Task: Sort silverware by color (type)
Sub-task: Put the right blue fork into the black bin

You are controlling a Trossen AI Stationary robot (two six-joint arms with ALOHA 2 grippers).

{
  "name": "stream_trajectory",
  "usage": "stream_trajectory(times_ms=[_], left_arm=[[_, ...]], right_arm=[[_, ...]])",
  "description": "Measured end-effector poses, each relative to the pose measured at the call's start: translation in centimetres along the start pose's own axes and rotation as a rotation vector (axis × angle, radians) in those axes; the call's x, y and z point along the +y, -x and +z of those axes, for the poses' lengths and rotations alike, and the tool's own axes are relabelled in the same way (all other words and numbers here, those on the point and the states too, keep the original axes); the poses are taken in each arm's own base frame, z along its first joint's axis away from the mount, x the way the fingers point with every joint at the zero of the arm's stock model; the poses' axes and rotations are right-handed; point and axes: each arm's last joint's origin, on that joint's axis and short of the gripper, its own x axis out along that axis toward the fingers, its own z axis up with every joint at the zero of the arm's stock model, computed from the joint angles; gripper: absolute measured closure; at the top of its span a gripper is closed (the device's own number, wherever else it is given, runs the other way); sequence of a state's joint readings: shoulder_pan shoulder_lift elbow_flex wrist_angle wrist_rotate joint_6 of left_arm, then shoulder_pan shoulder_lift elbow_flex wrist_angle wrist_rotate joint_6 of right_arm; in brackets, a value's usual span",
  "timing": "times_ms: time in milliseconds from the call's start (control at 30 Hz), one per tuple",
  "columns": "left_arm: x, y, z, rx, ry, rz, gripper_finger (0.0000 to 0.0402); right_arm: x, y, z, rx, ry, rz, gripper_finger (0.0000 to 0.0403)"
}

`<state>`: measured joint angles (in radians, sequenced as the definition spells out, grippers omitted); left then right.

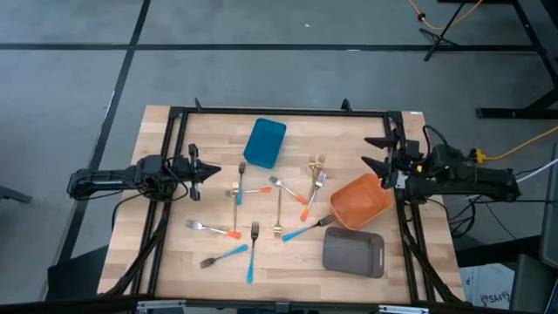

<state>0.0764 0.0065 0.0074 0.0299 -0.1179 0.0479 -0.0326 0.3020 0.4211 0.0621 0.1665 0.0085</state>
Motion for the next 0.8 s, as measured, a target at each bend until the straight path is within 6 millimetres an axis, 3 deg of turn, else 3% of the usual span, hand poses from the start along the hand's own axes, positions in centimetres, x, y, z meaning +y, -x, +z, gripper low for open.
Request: stream_trajectory(times_ms=[433,567,800], left_arm=[[0.0,0.0,0.0,0.001,0.000,0.000,0.0401],[0.0,0.0,0.0,0.000,0.009,0.000,0.0401],[0.0,0.0,0.0,0.000,0.018,0.000,0.0401]], right_arm=[[1.5,-6.5,7.3,0.202,0.140,0.126,0.0112],[2.2,-9.6,8.1,0.284,0.171,0.179,0.0112],[3.4,-15.4,7.8,0.440,0.166,0.268,0.0112]])
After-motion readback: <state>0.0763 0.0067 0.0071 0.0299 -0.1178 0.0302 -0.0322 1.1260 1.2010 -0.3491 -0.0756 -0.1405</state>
